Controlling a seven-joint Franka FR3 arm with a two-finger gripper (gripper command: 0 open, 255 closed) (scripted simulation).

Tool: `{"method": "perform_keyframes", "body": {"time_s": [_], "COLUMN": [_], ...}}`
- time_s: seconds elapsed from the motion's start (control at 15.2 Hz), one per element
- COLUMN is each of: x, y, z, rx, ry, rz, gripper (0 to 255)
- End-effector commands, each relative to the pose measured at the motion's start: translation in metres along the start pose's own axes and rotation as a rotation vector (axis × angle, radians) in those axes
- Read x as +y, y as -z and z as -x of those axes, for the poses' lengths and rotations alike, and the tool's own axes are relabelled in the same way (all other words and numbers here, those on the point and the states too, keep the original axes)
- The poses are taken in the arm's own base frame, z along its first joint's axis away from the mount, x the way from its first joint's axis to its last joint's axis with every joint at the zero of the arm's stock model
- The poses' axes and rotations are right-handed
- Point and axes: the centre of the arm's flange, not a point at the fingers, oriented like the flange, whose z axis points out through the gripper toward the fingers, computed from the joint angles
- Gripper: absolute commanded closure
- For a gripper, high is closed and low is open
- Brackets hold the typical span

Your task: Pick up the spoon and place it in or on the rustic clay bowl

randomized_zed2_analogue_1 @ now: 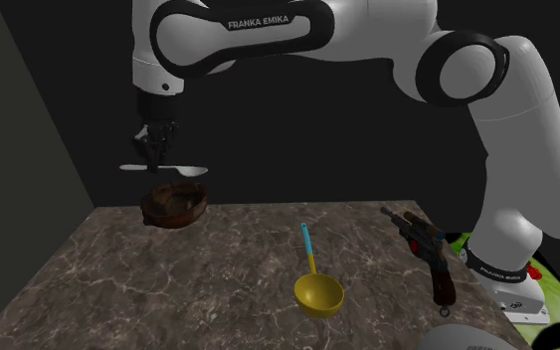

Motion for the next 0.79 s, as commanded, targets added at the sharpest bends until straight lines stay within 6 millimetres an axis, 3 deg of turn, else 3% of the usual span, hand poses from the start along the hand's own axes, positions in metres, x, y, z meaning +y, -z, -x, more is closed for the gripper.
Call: {"method": "perform_keyframes", "body": {"time_s": [0.0,0.53,0.73], "x": [0.001,0.007,0.007], "y": [-0.010,-0.055,-0.055], "z": [0.003,0.013,0.013], "rx": [0.001,0.001,0.001], "ry": [0.000,0.000,0.000], "rz": [0.000,0.000,0.000], "gripper": [255,255,255]}}
